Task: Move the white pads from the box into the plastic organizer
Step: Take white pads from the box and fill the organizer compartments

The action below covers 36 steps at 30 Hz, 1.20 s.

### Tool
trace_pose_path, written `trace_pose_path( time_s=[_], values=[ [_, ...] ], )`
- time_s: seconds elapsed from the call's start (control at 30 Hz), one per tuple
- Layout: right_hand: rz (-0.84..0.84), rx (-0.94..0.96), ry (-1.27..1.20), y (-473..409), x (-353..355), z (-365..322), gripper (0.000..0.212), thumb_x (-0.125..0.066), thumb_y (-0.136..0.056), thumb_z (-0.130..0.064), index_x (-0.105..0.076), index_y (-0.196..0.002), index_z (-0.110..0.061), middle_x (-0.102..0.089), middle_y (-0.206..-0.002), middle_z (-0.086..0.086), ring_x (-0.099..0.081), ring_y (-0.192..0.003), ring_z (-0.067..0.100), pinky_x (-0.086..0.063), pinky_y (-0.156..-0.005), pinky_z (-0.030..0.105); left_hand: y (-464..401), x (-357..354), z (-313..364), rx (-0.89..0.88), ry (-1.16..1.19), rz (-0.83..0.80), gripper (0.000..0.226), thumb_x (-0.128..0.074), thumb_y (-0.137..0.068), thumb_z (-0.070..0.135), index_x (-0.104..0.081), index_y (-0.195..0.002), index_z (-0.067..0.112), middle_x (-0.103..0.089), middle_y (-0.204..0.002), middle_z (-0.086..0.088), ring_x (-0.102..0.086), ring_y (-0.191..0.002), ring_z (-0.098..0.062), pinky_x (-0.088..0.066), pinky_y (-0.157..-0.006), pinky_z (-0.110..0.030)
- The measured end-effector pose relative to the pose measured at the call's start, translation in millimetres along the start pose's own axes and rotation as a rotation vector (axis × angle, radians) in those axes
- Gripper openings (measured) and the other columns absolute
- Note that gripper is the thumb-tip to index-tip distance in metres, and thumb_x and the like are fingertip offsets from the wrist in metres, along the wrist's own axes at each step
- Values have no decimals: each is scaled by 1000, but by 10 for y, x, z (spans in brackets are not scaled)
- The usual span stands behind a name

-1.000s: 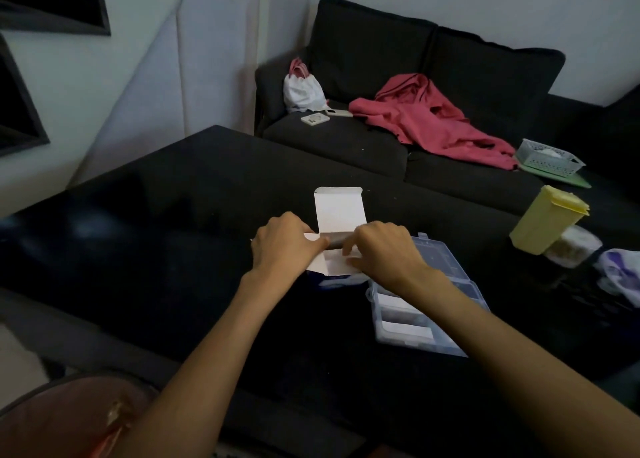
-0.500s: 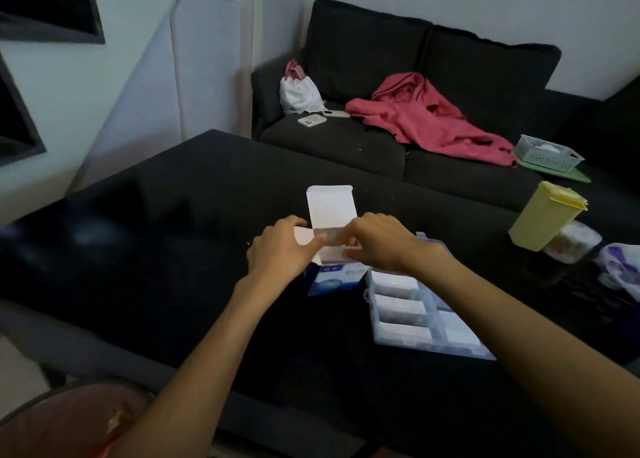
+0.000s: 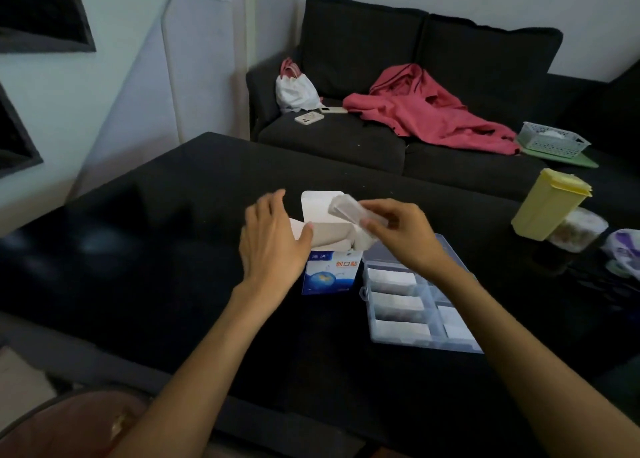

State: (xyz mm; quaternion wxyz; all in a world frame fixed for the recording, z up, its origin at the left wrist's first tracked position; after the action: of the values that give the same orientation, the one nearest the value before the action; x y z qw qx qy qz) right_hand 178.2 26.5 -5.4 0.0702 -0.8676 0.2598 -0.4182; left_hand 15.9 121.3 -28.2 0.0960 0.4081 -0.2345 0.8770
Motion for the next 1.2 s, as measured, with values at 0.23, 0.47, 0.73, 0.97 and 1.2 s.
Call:
trace_pose_path(
  time_s=[0.23, 0.47, 0.73, 0.97, 1.2],
  values=[
    [-112, -209, -198, 571, 381, 493, 29, -59, -88, -18, -58, -114, -31, -60, -109, -10, -58, -97, 5, -50, -73, 20, 440, 122, 799, -489, 233, 82, 28, -58, -91, 27, -56, -119, 23, -57, -112, 7, -46, -98, 0, -37, -75, -10],
    [-406, -326, 68, 883, 200, 888, 31, -56, -91, -14, -60, -121, -20, -61, -115, -1, -57, -100, 10, -49, -86, 24, 760, -717, 863, -572, 60, -428, 36, -54, -93, 33, -52, -130, 33, -57, -126, 9, -47, -116, -6, -38, -96, -23],
    [-434, -239, 208, 997, 19, 882, 30, -53, -93, -18, -60, -122, -24, -57, -128, 0, -50, -111, 9, -40, -100, 30, 842, -866, 832, -613, -19, -530, 36, -59, -91, 30, -55, -126, 35, -62, -116, 8, -51, -109, -4, -45, -93, -26],
    [-474, -242, 223, 1034, -82, 882, 32, -53, -92, -13, -61, -120, -25, -60, -127, 1, -52, -117, 13, -39, -105, 36, 907, -889, 861, -666, -65, -568, 28, -58, -91, 33, -61, -119, 33, -60, -109, 7, -46, -93, -2, -34, -81, -18],
    [-369, -205, 318, 995, -4, 859, 18, -67, -84, -25, -69, -102, -24, -68, -106, -5, -54, -87, 1, -46, -91, 24, 903, -904, 838, -692, -130, -553, 31, -52, -93, 29, -60, -122, 35, -57, -110, 5, -47, -103, -9, -33, -84, -21]
  ],
)
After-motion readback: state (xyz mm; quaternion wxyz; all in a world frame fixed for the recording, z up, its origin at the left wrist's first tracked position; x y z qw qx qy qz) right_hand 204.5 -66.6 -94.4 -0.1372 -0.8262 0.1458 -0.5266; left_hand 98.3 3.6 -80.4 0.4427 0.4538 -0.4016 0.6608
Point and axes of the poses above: each hand's wrist, its own y-axis away from the middle knuckle, its own x-axis out of the back of the hand, z = x × y, the point moved 8 cm from there along -y, towards the middle knuckle
